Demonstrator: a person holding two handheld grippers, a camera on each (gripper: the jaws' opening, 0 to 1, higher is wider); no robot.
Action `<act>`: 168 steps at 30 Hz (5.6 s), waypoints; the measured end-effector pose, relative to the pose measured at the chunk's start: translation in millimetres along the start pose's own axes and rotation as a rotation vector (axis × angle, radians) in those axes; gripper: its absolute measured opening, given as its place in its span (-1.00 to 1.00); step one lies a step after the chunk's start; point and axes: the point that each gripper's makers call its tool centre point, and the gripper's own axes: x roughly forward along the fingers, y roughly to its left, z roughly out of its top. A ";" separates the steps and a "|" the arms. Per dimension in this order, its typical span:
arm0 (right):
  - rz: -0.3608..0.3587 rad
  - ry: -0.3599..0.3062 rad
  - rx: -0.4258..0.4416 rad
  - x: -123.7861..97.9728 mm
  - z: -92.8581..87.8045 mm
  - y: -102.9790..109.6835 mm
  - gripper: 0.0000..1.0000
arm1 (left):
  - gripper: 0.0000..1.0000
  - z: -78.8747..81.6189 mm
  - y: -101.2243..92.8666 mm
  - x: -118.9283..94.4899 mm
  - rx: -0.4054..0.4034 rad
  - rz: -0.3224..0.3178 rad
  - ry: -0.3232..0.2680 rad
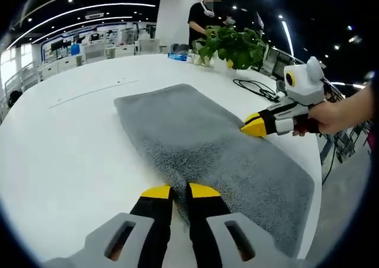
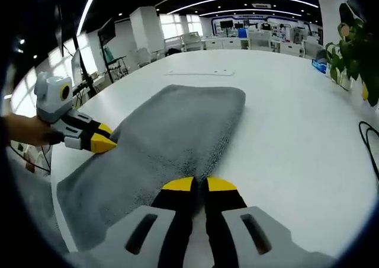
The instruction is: Fold the towel on the table until its edges align and the towel forms a compact rectangular stack.
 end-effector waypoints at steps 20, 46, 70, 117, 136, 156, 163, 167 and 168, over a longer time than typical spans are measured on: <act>0.099 0.035 -0.107 -33.6 7.3 23.8 -0.45 | -0.07 19.2 -8.4 -40.9 0.112 0.052 -0.038; 0.282 0.109 -0.392 -94.1 -43.3 96.9 -0.44 | -0.20 -48.0 -107.0 -79.9 0.515 -0.174 0.156; 0.371 0.254 -0.773 -91.9 -100.6 123.0 -0.56 | -0.45 -73.3 -117.6 -65.6 0.627 -0.220 0.241; 0.327 0.213 -0.734 -129.8 -89.3 146.9 -0.91 | -0.83 -80.3 -143.3 -109.8 0.609 -0.290 0.273; 0.345 0.120 -0.639 -173.8 -75.9 200.3 -0.92 | -0.83 -91.7 -163.4 -175.0 0.581 -0.365 0.333; 0.250 -0.086 -0.573 -170.4 11.2 180.9 -0.93 | -0.83 -3.9 -114.0 -174.1 0.568 -0.104 0.086; 0.240 -0.123 -0.567 -165.4 41.2 166.8 -0.93 | -0.83 28.0 -97.6 -168.4 0.559 -0.030 0.010; 0.246 -0.139 -0.526 -162.1 55.0 158.8 -0.93 | -0.83 42.2 -90.5 -164.5 0.565 -0.014 -0.013; 0.246 -0.140 -0.522 -161.4 57.5 157.2 -0.93 | -0.83 44.9 -89.6 -163.7 0.569 -0.013 -0.015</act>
